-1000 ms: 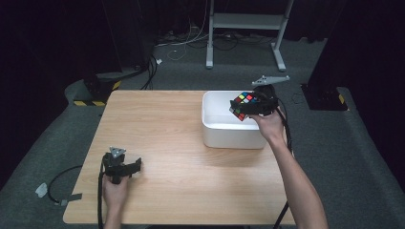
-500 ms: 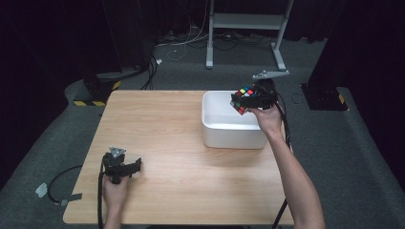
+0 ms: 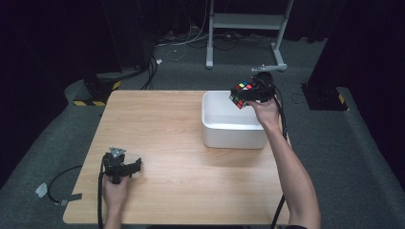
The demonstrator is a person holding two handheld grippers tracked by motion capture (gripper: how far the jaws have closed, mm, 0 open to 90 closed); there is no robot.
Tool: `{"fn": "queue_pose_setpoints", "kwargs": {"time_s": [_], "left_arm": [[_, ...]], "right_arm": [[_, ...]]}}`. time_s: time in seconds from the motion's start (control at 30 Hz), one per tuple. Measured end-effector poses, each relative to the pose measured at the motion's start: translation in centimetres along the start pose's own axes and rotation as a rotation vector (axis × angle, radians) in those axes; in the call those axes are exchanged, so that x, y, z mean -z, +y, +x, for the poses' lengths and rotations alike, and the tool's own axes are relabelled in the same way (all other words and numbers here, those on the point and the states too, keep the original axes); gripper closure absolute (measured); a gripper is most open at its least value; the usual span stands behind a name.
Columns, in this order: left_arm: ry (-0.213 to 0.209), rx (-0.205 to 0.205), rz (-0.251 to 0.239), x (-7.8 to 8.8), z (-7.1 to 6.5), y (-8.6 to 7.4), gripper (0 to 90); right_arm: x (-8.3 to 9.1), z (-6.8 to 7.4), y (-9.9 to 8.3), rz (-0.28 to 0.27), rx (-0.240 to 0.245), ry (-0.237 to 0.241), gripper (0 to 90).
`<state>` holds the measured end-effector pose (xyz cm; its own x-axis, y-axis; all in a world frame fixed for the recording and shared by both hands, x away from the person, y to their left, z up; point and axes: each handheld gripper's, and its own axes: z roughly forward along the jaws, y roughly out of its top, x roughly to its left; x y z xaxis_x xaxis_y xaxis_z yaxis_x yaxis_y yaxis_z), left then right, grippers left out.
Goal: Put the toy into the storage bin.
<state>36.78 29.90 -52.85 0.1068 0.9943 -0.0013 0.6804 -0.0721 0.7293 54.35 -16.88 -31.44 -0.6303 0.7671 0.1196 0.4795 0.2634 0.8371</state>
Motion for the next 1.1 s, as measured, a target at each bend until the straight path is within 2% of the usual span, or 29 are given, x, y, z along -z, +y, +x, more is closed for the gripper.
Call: {"fn": "queue_pose_setpoints", "kwargs": {"time_s": [0.8,1.1], "left_arm": [[0.000,0.000,0.000,0.0,0.0,0.0,14.8],[-0.001,0.001,0.000,0.0,0.0,0.0,14.7]], "right_arm": [[-2.0,-0.8,1.4,0.046,0.000,-0.059,33.4],[-3.1,-1.2,1.3,0.059,-0.024,-0.074,33.3]]}}
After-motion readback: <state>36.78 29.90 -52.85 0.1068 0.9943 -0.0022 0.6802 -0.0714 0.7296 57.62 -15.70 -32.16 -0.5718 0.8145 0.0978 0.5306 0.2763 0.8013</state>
